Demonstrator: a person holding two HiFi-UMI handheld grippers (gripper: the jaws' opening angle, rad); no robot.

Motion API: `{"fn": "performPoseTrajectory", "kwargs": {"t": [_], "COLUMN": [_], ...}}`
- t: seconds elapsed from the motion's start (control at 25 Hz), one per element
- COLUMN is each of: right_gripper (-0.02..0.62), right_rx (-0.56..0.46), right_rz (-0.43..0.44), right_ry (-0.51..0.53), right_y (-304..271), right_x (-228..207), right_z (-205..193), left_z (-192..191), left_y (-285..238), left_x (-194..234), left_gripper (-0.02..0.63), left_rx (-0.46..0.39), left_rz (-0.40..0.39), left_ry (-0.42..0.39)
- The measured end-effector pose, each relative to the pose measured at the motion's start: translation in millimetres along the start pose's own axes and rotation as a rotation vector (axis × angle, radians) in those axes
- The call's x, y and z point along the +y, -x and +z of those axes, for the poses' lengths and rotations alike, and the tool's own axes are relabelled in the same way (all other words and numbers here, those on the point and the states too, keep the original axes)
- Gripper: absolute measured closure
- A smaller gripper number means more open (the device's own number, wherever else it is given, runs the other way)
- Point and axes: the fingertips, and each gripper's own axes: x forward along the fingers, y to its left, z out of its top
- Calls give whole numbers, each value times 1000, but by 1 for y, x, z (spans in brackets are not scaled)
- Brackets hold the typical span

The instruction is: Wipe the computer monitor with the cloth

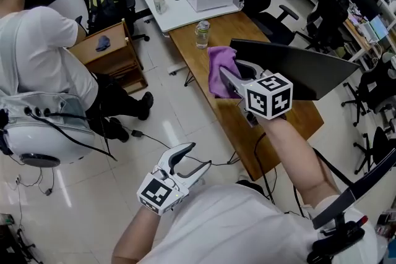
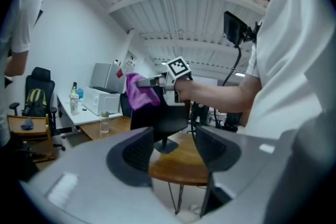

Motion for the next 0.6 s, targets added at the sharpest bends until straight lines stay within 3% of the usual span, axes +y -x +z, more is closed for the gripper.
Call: {"fn": "performPoseTrajectory", "kwargs": {"t": [0.28,0.6], "right_gripper": [466,466], "right_rx": [-100,-135], "right_rz": [-13,-8], "right_ry": [70,38], "right_y": [21,34], "right_x": [-6,-8], "right_z": [69,59], "left_z": [-2,-14], "left_y": [8,13], "left_x": [7,12], "left_gripper": [336,336], "left_rx": [-30,-35], "left_rz": [16,37], "left_ry": [4,18]}}
